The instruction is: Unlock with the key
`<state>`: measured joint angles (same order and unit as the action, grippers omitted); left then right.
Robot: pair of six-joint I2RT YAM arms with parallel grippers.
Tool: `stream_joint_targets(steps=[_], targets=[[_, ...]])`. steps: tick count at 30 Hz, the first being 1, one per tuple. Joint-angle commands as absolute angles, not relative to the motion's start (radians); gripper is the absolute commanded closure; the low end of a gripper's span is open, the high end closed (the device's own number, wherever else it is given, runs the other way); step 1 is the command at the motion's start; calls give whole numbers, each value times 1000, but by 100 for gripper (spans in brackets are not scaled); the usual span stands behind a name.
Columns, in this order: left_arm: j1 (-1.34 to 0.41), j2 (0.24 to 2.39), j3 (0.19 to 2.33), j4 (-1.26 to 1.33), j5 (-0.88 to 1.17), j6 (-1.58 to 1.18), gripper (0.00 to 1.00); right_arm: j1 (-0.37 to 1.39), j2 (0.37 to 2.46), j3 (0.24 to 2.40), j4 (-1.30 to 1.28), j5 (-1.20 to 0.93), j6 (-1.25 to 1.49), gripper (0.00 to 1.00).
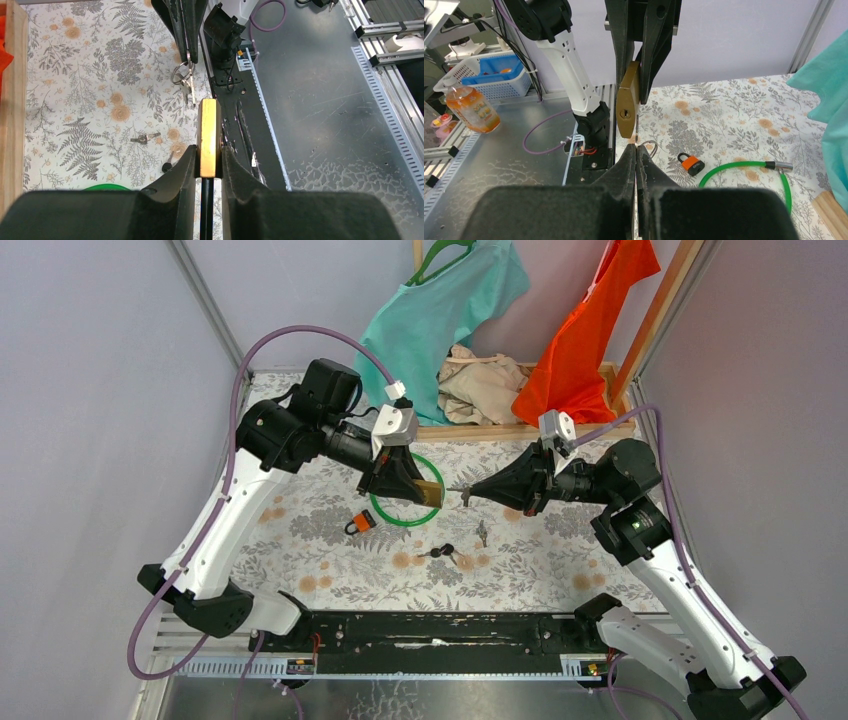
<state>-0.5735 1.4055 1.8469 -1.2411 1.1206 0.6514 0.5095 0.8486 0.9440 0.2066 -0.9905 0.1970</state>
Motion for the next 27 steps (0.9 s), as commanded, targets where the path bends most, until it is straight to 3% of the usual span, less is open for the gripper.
stream_joint_targets(steps=[1,27], targets=[[-577,1413,1899,-1178,1165,611,100,508,845,950,309,-1022,227,100],[-577,1396,1889,-1126,1152,573,100,508,832,920,320,-1011,249,100]])
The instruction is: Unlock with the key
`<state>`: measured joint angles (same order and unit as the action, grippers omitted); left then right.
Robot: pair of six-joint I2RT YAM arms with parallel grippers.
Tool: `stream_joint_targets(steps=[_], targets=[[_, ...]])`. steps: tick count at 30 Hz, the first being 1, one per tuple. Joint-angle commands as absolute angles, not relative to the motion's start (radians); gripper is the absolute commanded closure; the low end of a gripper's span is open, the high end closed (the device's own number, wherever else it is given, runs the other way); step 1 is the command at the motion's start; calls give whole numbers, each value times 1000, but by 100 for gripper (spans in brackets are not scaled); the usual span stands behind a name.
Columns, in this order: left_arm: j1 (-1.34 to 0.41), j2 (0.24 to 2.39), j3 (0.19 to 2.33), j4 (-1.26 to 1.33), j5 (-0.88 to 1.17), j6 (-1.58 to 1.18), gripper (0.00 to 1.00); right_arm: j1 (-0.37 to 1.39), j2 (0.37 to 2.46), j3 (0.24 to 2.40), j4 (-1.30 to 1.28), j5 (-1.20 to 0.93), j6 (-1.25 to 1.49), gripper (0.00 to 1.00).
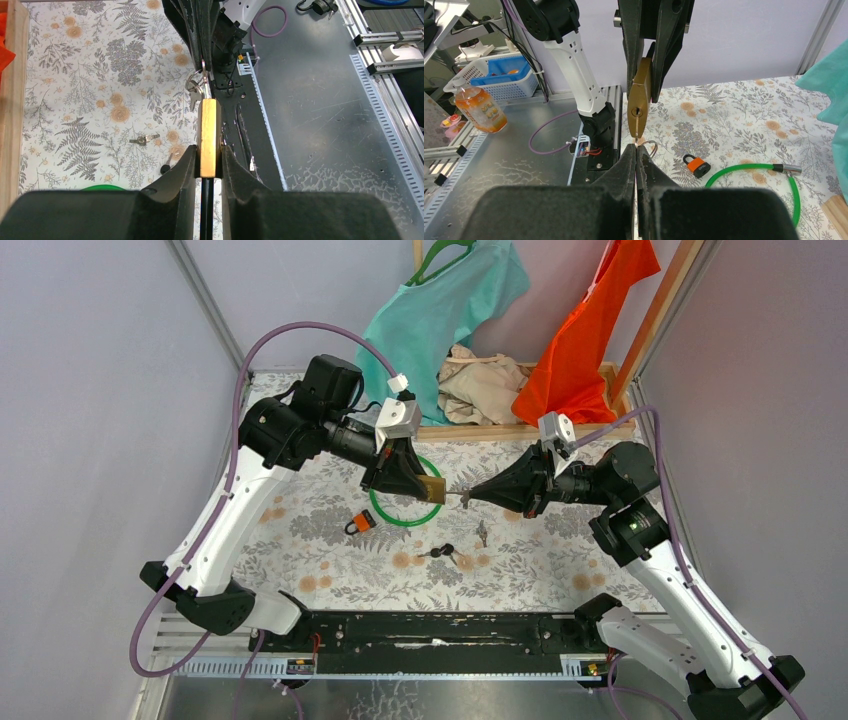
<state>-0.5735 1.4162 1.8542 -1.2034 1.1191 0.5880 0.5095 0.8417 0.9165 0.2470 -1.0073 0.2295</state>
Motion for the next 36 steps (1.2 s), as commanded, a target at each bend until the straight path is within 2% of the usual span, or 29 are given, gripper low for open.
stream_joint_targets(steps=[1,27,36], targets=[[-577,1396,1891,-1126,1151,573,100,508,833,917,322,-1011,251,100],[-585,1399,1861,-1047,1164,492,100,511,863,891,412,-950,329,100],[-584,1390,1851,-1046,1176,506,100,512,833,898,320,-914,272,100]])
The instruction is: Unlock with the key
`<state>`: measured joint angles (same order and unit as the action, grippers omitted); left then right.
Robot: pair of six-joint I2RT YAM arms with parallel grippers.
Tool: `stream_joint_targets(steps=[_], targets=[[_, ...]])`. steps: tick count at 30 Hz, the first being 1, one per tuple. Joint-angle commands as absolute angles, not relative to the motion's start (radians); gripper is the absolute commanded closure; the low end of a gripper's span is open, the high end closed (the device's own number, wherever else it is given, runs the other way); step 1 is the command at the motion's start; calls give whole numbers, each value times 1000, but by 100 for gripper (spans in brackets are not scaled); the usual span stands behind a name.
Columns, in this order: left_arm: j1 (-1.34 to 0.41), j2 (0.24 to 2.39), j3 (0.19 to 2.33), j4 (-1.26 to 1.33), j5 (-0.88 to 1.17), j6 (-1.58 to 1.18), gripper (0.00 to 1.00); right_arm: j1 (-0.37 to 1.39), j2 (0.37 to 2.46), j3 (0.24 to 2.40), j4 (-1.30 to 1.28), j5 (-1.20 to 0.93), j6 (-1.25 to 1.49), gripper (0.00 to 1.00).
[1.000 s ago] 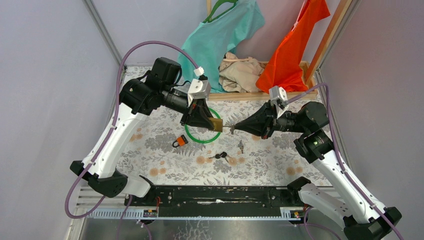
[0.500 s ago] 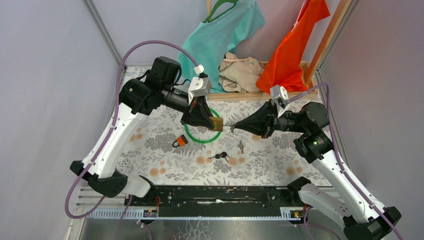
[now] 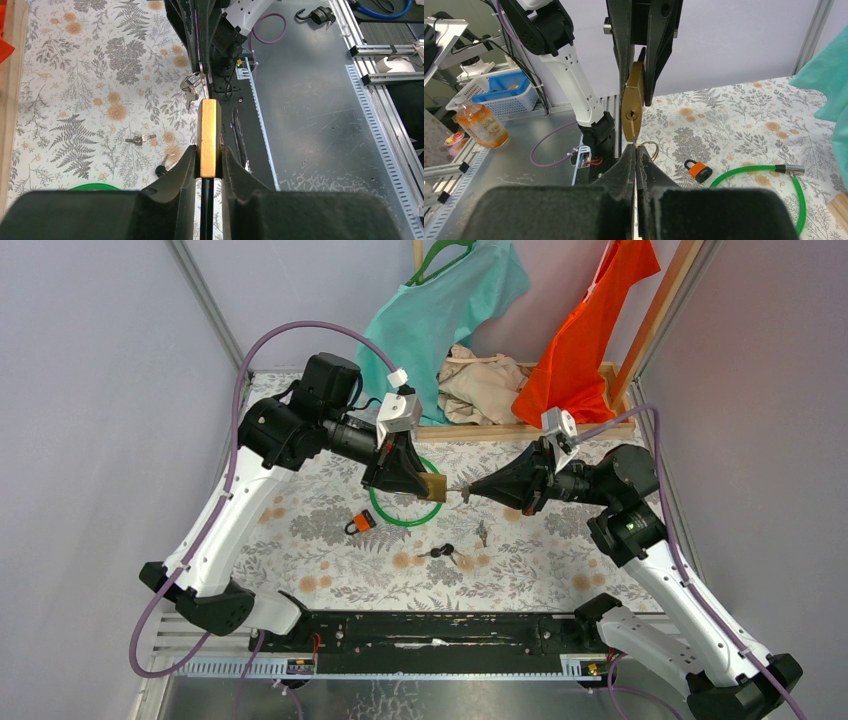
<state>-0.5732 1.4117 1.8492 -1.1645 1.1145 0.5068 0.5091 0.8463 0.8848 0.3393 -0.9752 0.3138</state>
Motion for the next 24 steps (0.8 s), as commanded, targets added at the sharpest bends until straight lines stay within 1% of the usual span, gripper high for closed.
stream_joint_targets(steps=[1,6,18,24], targets=[[-584,1388,1851,-1046,1179,508,100,513,830,902,308,-911,262,100],[-584,1377,1846,-1059,1178,529,100,513,805,931,207,-882,220,100],[-584,1372,1840,-1059,1180,520,100,513,772,964,191,-876,229,100],[-584,1374,1837,-1059,1184,520,100,513,770,965,231,-899,250,100]])
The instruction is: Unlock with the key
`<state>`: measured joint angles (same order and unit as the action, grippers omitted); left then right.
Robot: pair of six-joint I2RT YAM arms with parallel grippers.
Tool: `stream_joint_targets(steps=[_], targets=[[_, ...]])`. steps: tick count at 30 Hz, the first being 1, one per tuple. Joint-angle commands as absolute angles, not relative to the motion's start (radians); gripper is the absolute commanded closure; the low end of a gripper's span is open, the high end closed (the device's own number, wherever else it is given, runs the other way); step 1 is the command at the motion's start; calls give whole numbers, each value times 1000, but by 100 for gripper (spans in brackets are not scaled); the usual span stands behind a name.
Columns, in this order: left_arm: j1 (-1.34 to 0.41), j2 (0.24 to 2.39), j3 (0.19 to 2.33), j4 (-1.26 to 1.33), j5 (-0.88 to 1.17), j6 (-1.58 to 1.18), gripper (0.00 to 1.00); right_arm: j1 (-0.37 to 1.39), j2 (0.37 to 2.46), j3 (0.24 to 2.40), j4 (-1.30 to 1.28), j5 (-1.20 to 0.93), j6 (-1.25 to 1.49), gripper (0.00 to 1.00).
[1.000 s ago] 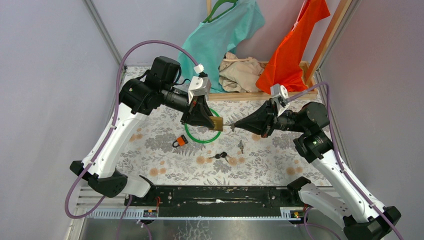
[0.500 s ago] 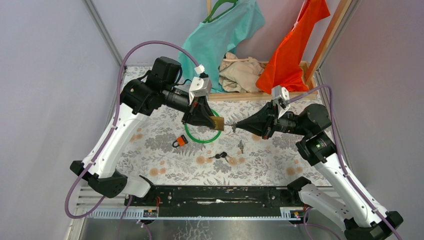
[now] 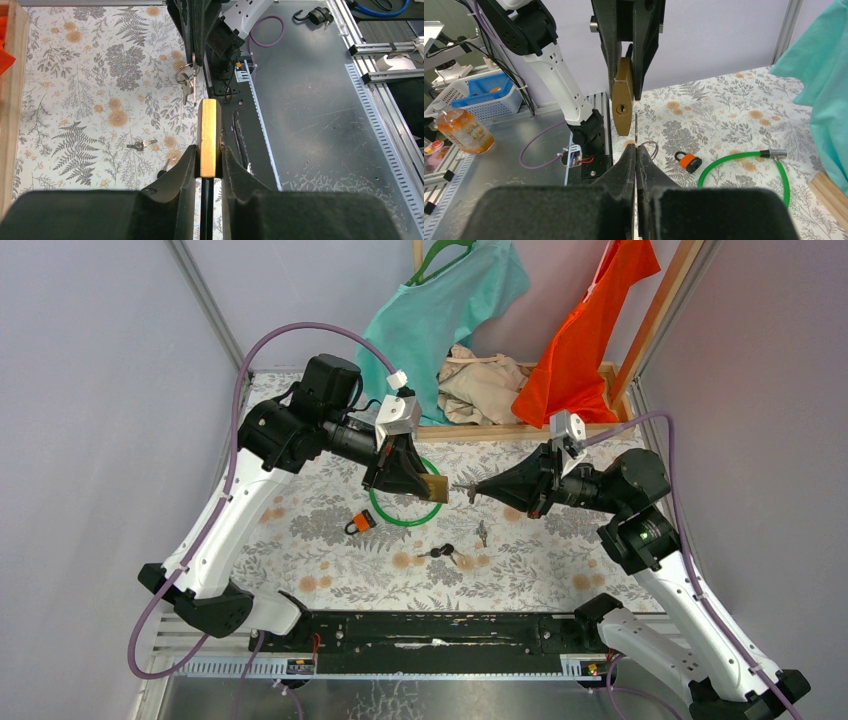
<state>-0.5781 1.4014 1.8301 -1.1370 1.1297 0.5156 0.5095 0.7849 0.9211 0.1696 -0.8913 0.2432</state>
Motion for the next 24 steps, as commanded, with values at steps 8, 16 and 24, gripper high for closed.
stream_joint_targets(steps=[8,16,24], targets=[[-586,1381,1850,-1059,1192,506,100,512,791,956,283,-911,276,100],[-587,1382,1852,-1059,1190,507,100,513,802,944,308,-917,289,100],[-587,1385,1860,-1059,1188,505,100,513,807,944,288,-937,280,100]])
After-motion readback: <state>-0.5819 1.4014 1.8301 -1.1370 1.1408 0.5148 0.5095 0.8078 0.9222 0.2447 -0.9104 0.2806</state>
